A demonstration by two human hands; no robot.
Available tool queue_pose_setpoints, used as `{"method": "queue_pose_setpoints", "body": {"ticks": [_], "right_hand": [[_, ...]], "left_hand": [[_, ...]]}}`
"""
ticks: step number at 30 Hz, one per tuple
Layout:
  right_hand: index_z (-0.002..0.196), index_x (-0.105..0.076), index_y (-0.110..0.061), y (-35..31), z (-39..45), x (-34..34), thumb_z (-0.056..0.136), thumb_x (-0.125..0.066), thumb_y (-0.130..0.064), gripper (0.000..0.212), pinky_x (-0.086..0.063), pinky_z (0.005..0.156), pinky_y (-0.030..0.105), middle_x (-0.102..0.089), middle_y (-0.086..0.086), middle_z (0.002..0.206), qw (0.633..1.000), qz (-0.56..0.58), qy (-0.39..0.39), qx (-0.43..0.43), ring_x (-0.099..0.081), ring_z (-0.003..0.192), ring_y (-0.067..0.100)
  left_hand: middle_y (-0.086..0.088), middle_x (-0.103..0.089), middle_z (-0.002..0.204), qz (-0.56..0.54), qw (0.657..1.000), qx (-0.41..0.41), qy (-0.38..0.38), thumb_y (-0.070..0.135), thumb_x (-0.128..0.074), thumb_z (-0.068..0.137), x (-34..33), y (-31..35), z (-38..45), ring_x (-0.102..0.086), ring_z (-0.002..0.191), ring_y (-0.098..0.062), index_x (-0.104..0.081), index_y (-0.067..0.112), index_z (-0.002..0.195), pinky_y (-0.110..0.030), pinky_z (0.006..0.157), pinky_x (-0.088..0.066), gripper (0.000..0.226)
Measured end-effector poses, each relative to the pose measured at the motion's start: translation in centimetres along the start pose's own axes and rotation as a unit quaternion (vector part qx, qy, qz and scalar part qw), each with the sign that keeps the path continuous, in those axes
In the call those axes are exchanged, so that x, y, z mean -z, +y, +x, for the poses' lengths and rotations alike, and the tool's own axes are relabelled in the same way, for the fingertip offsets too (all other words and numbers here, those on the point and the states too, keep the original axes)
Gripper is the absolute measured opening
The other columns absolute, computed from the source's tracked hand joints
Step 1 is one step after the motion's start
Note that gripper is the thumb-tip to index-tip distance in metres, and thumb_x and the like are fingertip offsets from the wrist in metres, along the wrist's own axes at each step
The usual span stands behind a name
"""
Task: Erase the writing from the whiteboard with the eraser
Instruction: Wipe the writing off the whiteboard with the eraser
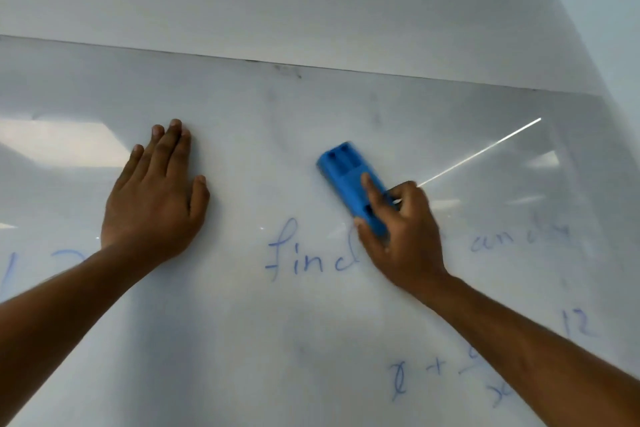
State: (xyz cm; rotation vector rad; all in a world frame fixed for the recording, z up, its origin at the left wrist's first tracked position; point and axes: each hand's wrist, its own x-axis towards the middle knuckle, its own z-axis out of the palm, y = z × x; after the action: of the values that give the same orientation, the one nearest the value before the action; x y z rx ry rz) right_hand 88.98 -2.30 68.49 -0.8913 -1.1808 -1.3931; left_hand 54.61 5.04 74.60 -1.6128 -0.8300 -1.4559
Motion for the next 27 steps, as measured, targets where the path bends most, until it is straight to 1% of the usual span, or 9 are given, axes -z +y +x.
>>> {"method": "queue_pose_setpoints", "body": {"ticks": [3, 6, 8, 12, 14, 16, 21, 22, 27], "right_hand": [[0.153, -0.046, -0.029, 3.3, 0.0, 1.4, 0.096, -0.058, -0.05, 0.062, -0.049, 0.071, 0.041, -0.05, 0.009, 0.101, 0.997, -0.021, -0.033, 0.061, -0.052, 0.086, 0.026], [0.152, -0.048, -0.026, 6.0, 1.3, 2.4, 0.096, -0.063, -0.044, 0.061, -0.054, 0.076, 0.048, -0.051, 0.016, 0.101, 0.975, -0.046, 0.041, -0.212, -0.054, 0.088, 0.033], [0.153, -0.046, -0.024, 5.4, 1.3, 2.2, 0.095, -0.066, -0.042, 0.064, -0.054, 0.078, 0.051, -0.049, 0.017, 0.102, 0.952, -0.031, 0.055, -0.301, -0.053, 0.09, 0.033], [0.156, -0.04, -0.027, -0.5, -3.2, 1.8, 0.095, -0.062, -0.047, 0.067, -0.048, 0.07, 0.031, -0.043, 0.005, 0.103, 0.997, 0.029, 0.004, -0.075, -0.048, 0.089, 0.021], [0.158, -0.035, -0.028, -1.9, -5.8, 2.1, 0.098, -0.058, -0.048, 0.068, -0.049, 0.069, 0.034, -0.046, 0.005, 0.104, 0.994, 0.036, -0.066, 0.083, -0.048, 0.089, 0.021], [0.157, -0.039, -0.027, -0.6, -5.6, 2.8, 0.098, -0.058, -0.047, 0.065, -0.05, 0.07, 0.041, -0.05, 0.008, 0.103, 0.987, 0.023, -0.088, 0.134, -0.051, 0.089, 0.024], [0.152, -0.048, -0.02, 0.6, -1.9, 2.9, 0.094, -0.07, -0.036, 0.064, -0.056, 0.073, 0.046, -0.049, 0.016, 0.102, 0.972, 0.017, 0.027, -0.235, -0.053, 0.09, 0.032], [0.153, -0.047, -0.02, -0.8, -2.2, 2.6, 0.094, -0.07, -0.036, 0.065, -0.056, 0.073, 0.045, -0.049, 0.016, 0.102, 0.97, 0.024, 0.033, -0.241, -0.052, 0.091, 0.032], [0.154, -0.044, -0.024, -7.7, -9.1, 1.9, 0.097, -0.061, -0.042, 0.062, -0.048, 0.07, 0.041, -0.053, 0.012, 0.103, 0.983, 0.078, -0.077, 0.148, -0.051, 0.086, 0.031]], "left_hand": [[-0.011, -0.017, 0.18, -0.007, 1.0, 0.001, 0.0, 0.044, -0.026, 0.102, 0.0, 0.1, 0.1, -0.013, 0.168, -0.027, -0.023, 0.004, 0.171, -0.043, 0.136, -0.011, 0.08], [-0.009, -0.014, 0.181, -0.019, 1.0, 0.008, -0.019, 0.046, -0.024, 0.101, 0.2, 0.5, -0.7, -0.009, 0.168, -0.025, -0.02, 0.004, 0.172, -0.042, 0.136, -0.008, 0.082], [-0.008, -0.012, 0.181, -0.023, 0.999, -0.003, -0.031, 0.049, -0.022, 0.101, 0.3, 0.7, -2.3, -0.007, 0.168, -0.023, -0.019, 0.004, 0.172, -0.041, 0.136, -0.008, 0.084], [-0.006, -0.013, 0.18, -0.024, 0.998, -0.032, -0.048, 0.051, -0.023, 0.102, 0.6, 1.2, -6.6, -0.009, 0.167, -0.021, -0.02, 0.005, 0.172, -0.043, 0.136, -0.013, 0.083], [-0.007, -0.015, 0.18, -0.008, 0.998, -0.047, -0.051, 0.048, -0.026, 0.104, 0.5, 1.3, -8.5, -0.013, 0.167, -0.023, -0.023, 0.004, 0.171, -0.045, 0.135, -0.016, 0.08], [-0.008, -0.017, 0.179, 0.002, 0.997, -0.056, -0.053, 0.045, -0.028, 0.105, 0.4, 1.3, -9.7, -0.015, 0.167, -0.025, -0.025, 0.001, 0.169, -0.046, 0.135, -0.018, 0.078], [-0.01, -0.018, 0.179, 0.011, 0.998, -0.049, -0.046, 0.039, -0.03, 0.105, 0.5, 1.7, -11.1, -0.018, 0.166, -0.027, -0.026, 0.0, 0.169, -0.048, 0.135, -0.019, 0.075], [-0.011, -0.018, 0.179, 0.011, 0.998, -0.043, -0.044, 0.038, -0.03, 0.105, 0.4, 2.0, -11.4, -0.018, 0.166, -0.028, -0.026, 0.0, 0.169, -0.048, 0.135, -0.019, 0.074], [-0.01, -0.018, 0.18, 0.015, 0.999, -0.029, -0.043, 0.038, -0.029, 0.105, 0.1, 2.1, -12.0, -0.017, 0.167, -0.026, -0.025, 0.002, 0.17, -0.044, 0.135, -0.016, 0.074]]}}
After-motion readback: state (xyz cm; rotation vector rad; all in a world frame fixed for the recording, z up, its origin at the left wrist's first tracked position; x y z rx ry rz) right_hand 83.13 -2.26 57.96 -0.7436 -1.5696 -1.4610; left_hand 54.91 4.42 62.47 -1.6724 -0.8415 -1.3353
